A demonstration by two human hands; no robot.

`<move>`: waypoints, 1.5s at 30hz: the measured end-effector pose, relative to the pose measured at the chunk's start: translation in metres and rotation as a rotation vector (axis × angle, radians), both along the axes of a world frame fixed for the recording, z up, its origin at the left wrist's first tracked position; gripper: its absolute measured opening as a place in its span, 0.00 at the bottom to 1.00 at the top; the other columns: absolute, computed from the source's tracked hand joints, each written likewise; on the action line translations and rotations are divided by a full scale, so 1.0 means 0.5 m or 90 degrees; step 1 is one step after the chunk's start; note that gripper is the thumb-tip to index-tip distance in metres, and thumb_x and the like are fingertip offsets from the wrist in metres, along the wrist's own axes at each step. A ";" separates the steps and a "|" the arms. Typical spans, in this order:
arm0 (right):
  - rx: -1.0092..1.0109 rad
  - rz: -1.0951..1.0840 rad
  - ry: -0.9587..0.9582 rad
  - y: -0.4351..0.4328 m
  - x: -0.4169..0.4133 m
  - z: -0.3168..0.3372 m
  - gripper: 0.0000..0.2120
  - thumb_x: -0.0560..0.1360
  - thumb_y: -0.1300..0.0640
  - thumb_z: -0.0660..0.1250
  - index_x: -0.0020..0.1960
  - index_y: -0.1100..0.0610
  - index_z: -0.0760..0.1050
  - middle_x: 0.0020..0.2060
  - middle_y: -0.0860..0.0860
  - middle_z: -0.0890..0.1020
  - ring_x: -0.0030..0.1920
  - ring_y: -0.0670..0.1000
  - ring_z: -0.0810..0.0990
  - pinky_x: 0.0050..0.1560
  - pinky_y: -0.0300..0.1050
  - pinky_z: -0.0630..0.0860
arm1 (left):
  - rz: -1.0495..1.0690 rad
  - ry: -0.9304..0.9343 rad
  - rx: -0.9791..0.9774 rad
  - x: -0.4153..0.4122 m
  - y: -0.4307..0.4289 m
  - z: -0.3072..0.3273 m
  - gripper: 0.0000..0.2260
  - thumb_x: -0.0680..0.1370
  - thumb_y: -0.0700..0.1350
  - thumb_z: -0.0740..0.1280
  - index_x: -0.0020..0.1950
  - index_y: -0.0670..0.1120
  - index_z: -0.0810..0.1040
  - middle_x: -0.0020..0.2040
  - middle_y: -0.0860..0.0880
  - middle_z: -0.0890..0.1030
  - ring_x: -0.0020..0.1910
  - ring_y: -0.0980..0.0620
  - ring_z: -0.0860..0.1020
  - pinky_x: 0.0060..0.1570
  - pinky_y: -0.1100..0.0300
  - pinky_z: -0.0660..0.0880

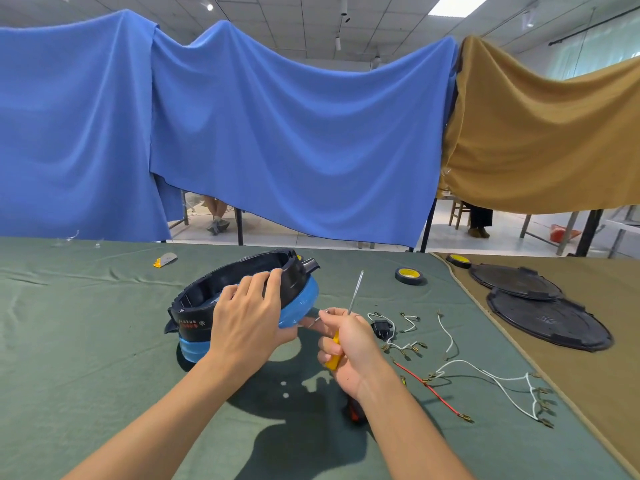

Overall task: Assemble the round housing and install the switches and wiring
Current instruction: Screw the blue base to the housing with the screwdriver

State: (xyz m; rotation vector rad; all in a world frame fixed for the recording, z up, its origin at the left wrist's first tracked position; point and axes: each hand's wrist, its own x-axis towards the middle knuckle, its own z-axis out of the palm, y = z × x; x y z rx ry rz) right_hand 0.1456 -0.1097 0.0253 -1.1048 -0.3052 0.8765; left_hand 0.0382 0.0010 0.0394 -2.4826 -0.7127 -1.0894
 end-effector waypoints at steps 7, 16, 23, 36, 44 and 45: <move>0.019 -0.052 -0.014 -0.004 0.003 0.016 0.05 0.79 0.67 0.60 0.49 0.58 0.66 0.44 0.59 0.81 0.19 0.44 0.60 0.21 0.36 0.59 | 0.015 -0.196 -0.183 -0.016 0.004 0.077 0.36 0.60 0.54 0.79 0.64 0.43 0.76 0.49 0.46 0.81 0.47 0.41 0.79 0.40 0.53 0.71; 0.047 -0.040 -0.079 -0.023 0.011 0.068 0.06 0.78 0.67 0.63 0.48 0.59 0.68 0.35 0.55 0.81 0.20 0.46 0.60 0.20 0.38 0.61 | -0.165 -0.545 -0.595 -0.072 0.026 0.170 0.16 0.57 0.62 0.71 0.43 0.62 0.80 0.36 0.58 0.82 0.41 0.53 0.80 0.46 0.49 0.80; 0.043 -0.043 -0.215 -0.050 0.005 0.133 0.05 0.76 0.65 0.67 0.49 0.61 0.72 0.36 0.56 0.84 0.21 0.46 0.60 0.22 0.38 0.61 | -0.295 -0.674 -0.931 -0.102 0.041 0.176 0.10 0.67 0.51 0.78 0.35 0.46 0.84 0.35 0.47 0.85 0.28 0.49 0.81 0.26 0.59 0.76; 0.016 -0.032 -0.365 -0.048 -0.024 0.175 0.05 0.76 0.66 0.67 0.51 0.60 0.77 0.38 0.56 0.83 0.20 0.44 0.62 0.23 0.38 0.61 | -0.346 -0.481 -1.275 -0.121 0.099 0.065 0.21 0.59 0.58 0.76 0.44 0.45 0.84 0.47 0.43 0.83 0.38 0.43 0.79 0.41 0.52 0.74; -0.075 0.016 -0.592 0.028 -0.035 0.160 0.02 0.75 0.62 0.71 0.46 0.58 0.78 0.38 0.53 0.86 0.39 0.50 0.83 0.37 0.39 0.77 | -0.309 -0.440 -1.364 -0.101 0.140 -0.006 0.22 0.63 0.58 0.76 0.50 0.46 0.80 0.48 0.43 0.81 0.39 0.43 0.77 0.44 0.51 0.74; -0.092 0.024 -0.626 0.041 -0.036 0.157 0.02 0.75 0.61 0.71 0.47 0.58 0.78 0.39 0.52 0.86 0.44 0.52 0.84 0.45 0.46 0.80 | -0.305 -0.438 -1.370 -0.098 0.146 -0.014 0.22 0.64 0.58 0.75 0.49 0.46 0.80 0.48 0.43 0.81 0.39 0.43 0.77 0.44 0.51 0.74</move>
